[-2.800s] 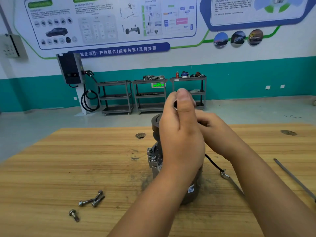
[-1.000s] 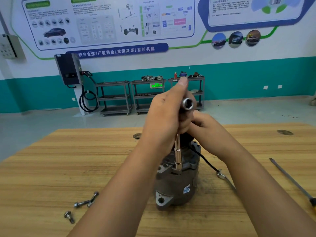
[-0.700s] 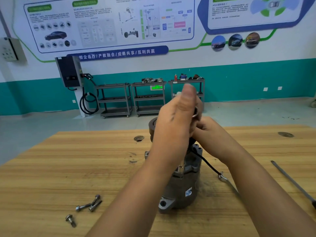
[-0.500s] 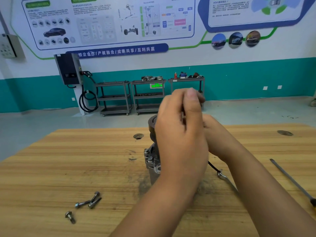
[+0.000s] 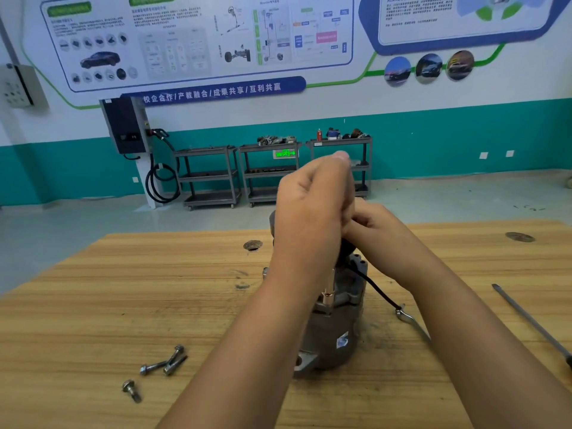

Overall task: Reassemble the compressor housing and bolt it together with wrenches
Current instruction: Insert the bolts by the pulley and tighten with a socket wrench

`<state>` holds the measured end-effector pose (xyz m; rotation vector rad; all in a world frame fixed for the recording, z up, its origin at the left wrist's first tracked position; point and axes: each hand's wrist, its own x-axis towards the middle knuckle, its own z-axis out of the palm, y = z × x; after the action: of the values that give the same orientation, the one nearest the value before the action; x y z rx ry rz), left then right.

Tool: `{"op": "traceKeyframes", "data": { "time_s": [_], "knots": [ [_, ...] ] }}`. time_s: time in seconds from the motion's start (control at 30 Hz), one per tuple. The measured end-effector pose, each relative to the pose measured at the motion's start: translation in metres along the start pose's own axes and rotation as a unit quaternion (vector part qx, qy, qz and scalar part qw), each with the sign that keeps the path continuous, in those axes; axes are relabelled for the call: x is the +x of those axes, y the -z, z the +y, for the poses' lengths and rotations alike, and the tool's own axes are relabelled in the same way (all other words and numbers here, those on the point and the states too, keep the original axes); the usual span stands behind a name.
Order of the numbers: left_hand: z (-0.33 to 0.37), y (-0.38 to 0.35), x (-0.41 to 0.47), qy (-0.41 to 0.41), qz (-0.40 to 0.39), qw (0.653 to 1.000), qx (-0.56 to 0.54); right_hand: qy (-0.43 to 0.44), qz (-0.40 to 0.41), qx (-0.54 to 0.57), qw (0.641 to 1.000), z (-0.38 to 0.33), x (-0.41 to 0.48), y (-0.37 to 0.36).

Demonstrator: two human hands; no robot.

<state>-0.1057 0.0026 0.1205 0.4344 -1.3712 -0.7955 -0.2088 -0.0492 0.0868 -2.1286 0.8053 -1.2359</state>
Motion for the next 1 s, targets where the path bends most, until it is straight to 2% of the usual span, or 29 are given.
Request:
{"op": "traceKeyframes", "data": {
  "time_s": [0.1, 0.17, 0.27, 0.33, 0.37, 0.47, 0.53, 0.6, 0.77, 1.0],
  "knots": [
    [0.002, 0.010, 0.008, 0.075, -0.108, 0.986, -0.101, -0.008, 0.000, -0.009, 1.000, 0.003, 0.001, 0.001],
    [0.001, 0.020, 0.013, 0.125, -0.168, 0.960, -0.184, 0.010, -0.004, -0.025, 1.000, 0.001, 0.000, 0.001],
    [0.001, 0.030, 0.020, 0.174, -0.211, 0.923, -0.270, 0.007, 0.003, -0.032, 0.999, 0.002, 0.001, 0.002],
    [-0.001, 0.028, 0.022, 0.187, -0.185, 0.919, -0.293, 0.003, -0.001, -0.031, 1.000, 0.001, 0.001, 0.002],
    [-0.003, 0.023, 0.020, 0.181, -0.152, 0.928, -0.288, 0.001, -0.005, -0.028, 1.000, 0.000, 0.000, 0.002],
    [-0.012, 0.005, 0.006, 0.097, -0.005, 0.982, -0.160, -0.011, -0.003, -0.015, 1.000, 0.000, 0.000, 0.003],
    [-0.015, -0.003, -0.005, 0.036, 0.073, 0.992, -0.098, -0.008, -0.001, -0.037, 0.999, 0.000, 0.000, 0.002],
    [-0.015, -0.004, -0.010, 0.020, 0.115, 0.989, -0.089, -0.004, 0.002, -0.047, 0.999, -0.001, -0.001, 0.002],
    [-0.011, -0.006, -0.007, 0.057, 0.112, 0.992, -0.019, -0.010, 0.007, -0.025, 1.000, -0.003, -0.002, 0.002],
    [-0.005, 0.008, 0.014, 0.222, -0.019, 0.967, -0.121, -0.009, 0.001, -0.028, 1.000, -0.002, -0.001, 0.003]
  ]
}}
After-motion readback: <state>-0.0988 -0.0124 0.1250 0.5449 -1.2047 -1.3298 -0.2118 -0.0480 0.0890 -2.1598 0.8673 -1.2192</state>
